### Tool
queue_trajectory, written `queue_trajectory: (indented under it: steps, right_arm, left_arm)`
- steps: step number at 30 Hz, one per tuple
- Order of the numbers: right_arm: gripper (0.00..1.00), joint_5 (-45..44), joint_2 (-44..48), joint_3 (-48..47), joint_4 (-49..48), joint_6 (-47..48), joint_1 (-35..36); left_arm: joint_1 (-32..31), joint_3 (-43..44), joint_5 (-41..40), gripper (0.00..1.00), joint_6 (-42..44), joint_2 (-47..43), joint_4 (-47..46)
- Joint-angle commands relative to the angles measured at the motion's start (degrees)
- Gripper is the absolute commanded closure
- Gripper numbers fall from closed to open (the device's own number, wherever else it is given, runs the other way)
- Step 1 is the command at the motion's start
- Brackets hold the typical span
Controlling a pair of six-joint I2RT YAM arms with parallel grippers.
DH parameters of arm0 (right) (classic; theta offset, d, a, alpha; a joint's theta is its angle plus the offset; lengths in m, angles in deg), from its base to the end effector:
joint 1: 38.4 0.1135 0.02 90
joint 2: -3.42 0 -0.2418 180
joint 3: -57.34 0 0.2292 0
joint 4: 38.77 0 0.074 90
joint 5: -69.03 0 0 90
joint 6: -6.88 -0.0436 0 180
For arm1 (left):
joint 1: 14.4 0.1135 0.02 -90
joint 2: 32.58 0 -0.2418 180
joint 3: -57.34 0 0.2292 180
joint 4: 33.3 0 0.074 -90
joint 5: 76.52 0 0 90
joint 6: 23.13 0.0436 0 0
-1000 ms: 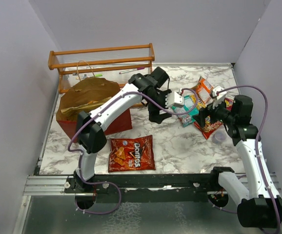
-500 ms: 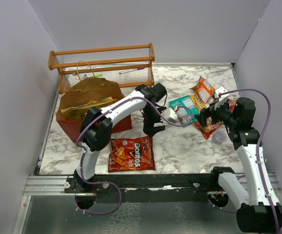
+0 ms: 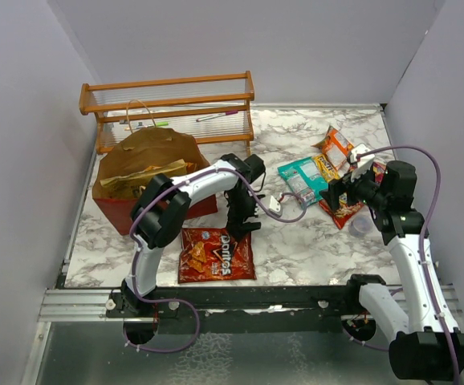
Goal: Place the snacks into the paper bag
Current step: Pick up the snack from the center of the board.
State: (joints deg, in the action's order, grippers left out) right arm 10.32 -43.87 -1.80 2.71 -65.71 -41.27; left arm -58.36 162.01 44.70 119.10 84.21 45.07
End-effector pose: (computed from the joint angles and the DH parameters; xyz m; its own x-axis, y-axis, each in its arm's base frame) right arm 0.1779 0.0138 0.2832 -0.3490 -0.2385 -0.9062 -0.5371 0.8434 -0.0151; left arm 0.2378 -0.2607 0.1699 0.0259 0.9142 -0.4045 0.9306 -0.1698 -0.3242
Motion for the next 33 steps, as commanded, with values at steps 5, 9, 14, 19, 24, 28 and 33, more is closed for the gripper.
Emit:
queue_trajectory:
  steps: [5,9,14,19,24,28,33]
  right_arm:
    - [0.05,-0.8,-0.2,0.6,-1.8,1.4,-0.6]
    - [0.05,-0.8,0.1,0.7,-1.8,1.4,-0.6]
    - [0.05,-1.4,-0.3,1.0,-2.0,1.6,-0.7]
    - [0.06,-1.1,-0.9,1.0,-2.0,1.6,-0.7]
    - [0.06,-0.5,-0.5,0.8,-1.8,1.6,-0.7]
    - [0.06,-0.1,0.6,0.9,-1.8,1.6,-0.7]
    - [0.06,-0.1,1.1,0.8,-1.8,1.6,-0.7]
  left_arm:
    - [1.2,0.3,4.5,0.19,2.6,0.5,-3.1]
    - [1.2,0.7,6.8,0.24,4.0,2.1,-1.2]
    - [1.2,1.3,10.8,0.36,5.8,3.3,-0.4]
    - [1.2,1.7,12.3,0.51,6.3,4.3,-0.2]
    - [1.2,2.4,13.9,0.74,6.0,3.7,1.2]
    - [1.0,4.4,15.0,1.0,5.2,2.5,3.4]
    - [0.6,4.7,15.1,1.0,4.1,-2.5,5.1]
